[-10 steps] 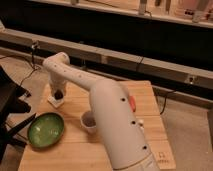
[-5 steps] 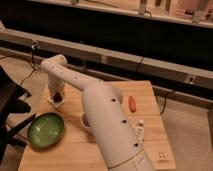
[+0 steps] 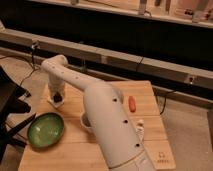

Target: Place the eraser on the white sponge

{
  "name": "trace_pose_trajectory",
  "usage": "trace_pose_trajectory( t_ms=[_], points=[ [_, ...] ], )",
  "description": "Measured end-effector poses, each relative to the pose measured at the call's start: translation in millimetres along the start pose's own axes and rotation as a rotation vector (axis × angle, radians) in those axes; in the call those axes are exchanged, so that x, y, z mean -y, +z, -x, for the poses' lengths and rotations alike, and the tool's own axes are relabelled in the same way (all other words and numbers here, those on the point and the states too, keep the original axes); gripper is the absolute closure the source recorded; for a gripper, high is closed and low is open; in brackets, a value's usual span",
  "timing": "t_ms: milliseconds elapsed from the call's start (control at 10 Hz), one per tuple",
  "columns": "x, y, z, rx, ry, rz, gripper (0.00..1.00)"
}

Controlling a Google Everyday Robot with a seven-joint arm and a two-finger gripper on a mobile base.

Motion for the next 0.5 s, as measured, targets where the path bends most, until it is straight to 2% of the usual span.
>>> trace_pose_trajectory(
  t_ms=[500],
  points=[
    [0.9, -0.7, 1.9, -0.008, -0.020, -0.013, 0.20]
  ],
)
